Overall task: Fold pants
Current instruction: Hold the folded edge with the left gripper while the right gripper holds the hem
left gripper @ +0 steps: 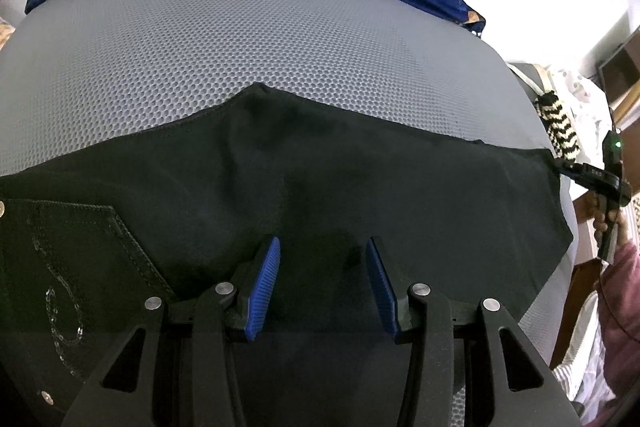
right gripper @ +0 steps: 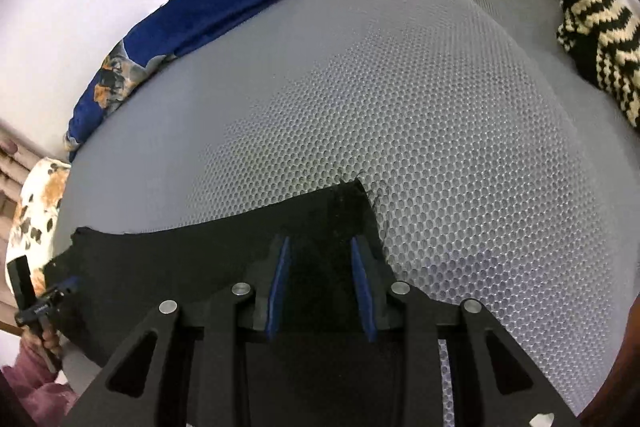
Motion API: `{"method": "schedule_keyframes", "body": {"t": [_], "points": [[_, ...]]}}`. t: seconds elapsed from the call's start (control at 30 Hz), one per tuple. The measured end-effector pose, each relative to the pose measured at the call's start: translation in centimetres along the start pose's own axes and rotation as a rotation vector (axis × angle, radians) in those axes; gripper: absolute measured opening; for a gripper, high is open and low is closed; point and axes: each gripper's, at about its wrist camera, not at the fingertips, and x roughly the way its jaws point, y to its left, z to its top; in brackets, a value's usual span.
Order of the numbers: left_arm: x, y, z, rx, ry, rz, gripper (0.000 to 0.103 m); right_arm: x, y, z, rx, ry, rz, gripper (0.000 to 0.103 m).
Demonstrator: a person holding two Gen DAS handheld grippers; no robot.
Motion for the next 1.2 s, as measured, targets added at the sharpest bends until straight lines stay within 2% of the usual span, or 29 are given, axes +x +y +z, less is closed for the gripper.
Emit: {"method": "schedule_keyframes", "body": {"t": [0.2, 0.37, 0.53, 0.73, 0.87, 1.1, 1.17, 1.2], "points": [[0.0, 0.0, 0.0, -0.005, 0.003, 0.005, 0.046, 1.0, 1.3, 0.0, -0.037, 0.017, -0.037, 0.029], [0.1, -0.1, 0.0, -0.001, 0.004, 0.012, 0.046, 0.5, 1.8, 0.3, -0.080, -0.028, -0.093, 0.030], [0.1, -0.1, 0.1, -0.004, 0.006, 0.010, 0.046, 1.1, 1.9, 1.2, -0.104, -0.012, -0.064, 0.030], [0.2, -0.1, 0.1, -0.005, 0.006, 0.009, 0.046, 2.9, 1.6, 2.5, -0.110, 0.029, -0.067, 0.030], [0.3, -0.1, 0.0, 0.002, 0.007, 0.011, 0.047, 3.6, 1.4, 2.5, -0.129, 0.057, -0.090, 0.030], [0.4, -0.4, 0.0, 0.016, 0.008, 0.019, 0.049, 3.6, 1.1, 2.2, -0.132, 0.065, -0.058, 0.031], [0.4, -0.3, 0.0, 0.016, 0.006, 0.019, 0.049, 3.4, 1.3, 1.7, -0.145, 0.063, -0.050, 0.017], [0.4, -0.3, 0.0, 0.016, 0.005, 0.019, 0.049, 3.3, 1.6, 1.6, -0.154, 0.056, -0.060, 0.016]]}}
